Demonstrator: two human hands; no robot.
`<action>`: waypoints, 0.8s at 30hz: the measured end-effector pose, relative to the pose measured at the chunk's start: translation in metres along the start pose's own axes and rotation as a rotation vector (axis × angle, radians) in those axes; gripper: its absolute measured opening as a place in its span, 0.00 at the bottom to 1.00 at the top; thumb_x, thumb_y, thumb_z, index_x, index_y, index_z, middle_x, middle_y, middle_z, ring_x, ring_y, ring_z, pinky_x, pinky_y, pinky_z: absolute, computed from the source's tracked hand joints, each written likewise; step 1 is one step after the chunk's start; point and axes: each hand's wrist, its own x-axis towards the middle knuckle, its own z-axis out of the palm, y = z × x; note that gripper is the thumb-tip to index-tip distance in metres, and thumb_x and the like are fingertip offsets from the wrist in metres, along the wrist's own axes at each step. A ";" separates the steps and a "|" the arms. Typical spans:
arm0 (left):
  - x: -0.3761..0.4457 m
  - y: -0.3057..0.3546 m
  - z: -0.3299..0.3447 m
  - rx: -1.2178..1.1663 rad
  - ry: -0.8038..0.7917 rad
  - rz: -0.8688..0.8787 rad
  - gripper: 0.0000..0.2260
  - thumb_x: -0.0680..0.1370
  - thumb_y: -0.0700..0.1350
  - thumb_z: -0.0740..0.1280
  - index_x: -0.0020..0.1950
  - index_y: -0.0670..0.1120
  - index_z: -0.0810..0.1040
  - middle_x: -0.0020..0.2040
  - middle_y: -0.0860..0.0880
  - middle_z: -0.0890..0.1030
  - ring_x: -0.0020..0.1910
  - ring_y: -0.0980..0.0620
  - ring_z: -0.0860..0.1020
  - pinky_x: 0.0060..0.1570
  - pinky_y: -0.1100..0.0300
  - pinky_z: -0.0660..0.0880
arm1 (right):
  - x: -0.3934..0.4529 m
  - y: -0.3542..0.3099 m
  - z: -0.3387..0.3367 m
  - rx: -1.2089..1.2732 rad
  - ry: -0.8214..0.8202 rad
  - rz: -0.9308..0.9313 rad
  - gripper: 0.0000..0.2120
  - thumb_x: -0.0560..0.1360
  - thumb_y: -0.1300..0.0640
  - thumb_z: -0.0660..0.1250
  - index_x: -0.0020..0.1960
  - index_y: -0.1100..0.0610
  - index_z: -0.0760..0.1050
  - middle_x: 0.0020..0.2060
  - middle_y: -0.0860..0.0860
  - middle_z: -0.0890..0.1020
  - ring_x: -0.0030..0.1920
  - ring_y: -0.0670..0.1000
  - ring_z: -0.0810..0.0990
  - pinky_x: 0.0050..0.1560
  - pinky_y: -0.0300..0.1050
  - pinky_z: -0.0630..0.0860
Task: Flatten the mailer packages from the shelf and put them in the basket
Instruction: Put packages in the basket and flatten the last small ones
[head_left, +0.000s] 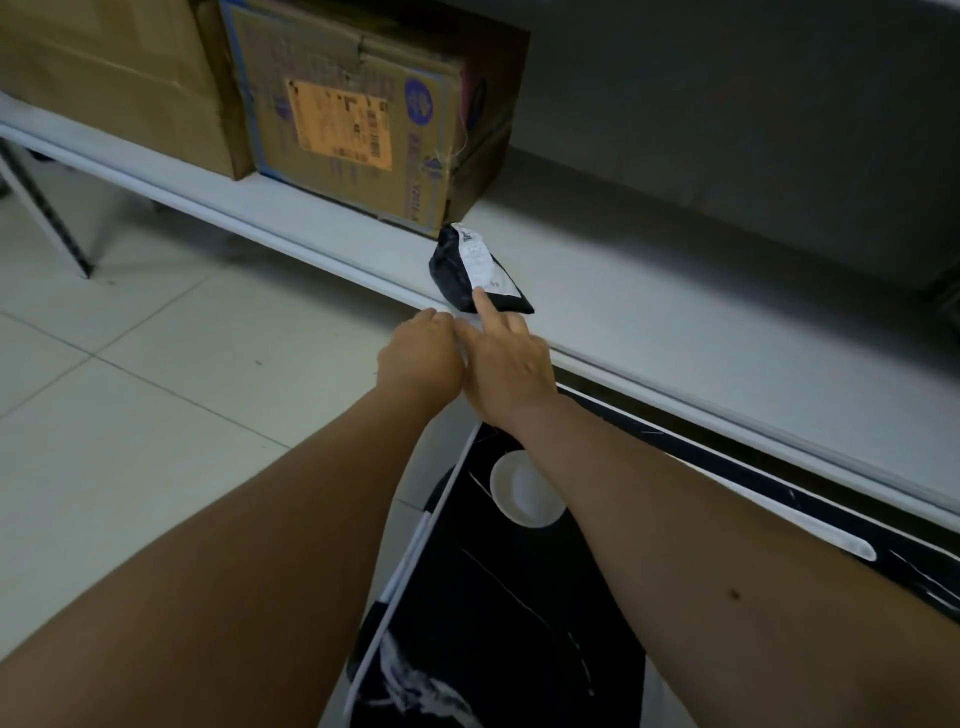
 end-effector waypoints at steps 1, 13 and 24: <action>0.001 -0.002 0.001 -0.005 0.008 -0.005 0.23 0.76 0.36 0.60 0.72 0.43 0.68 0.71 0.44 0.68 0.69 0.44 0.68 0.66 0.50 0.69 | 0.003 -0.001 0.002 0.003 -0.011 -0.003 0.25 0.77 0.57 0.62 0.73 0.47 0.64 0.79 0.52 0.51 0.69 0.57 0.63 0.60 0.53 0.69; -0.006 -0.005 0.008 -0.034 -0.049 -0.001 0.22 0.77 0.34 0.57 0.71 0.40 0.67 0.71 0.42 0.67 0.69 0.43 0.67 0.66 0.51 0.66 | 0.003 0.008 -0.014 0.092 0.028 0.112 0.27 0.74 0.68 0.61 0.71 0.56 0.63 0.71 0.48 0.62 0.60 0.56 0.69 0.48 0.48 0.66; -0.060 0.067 -0.014 -0.124 -0.257 0.112 0.18 0.80 0.36 0.57 0.70 0.36 0.65 0.64 0.36 0.73 0.63 0.39 0.72 0.59 0.53 0.68 | -0.101 0.039 -0.084 0.219 -0.041 0.203 0.37 0.74 0.70 0.60 0.79 0.58 0.50 0.77 0.48 0.49 0.69 0.56 0.66 0.67 0.49 0.66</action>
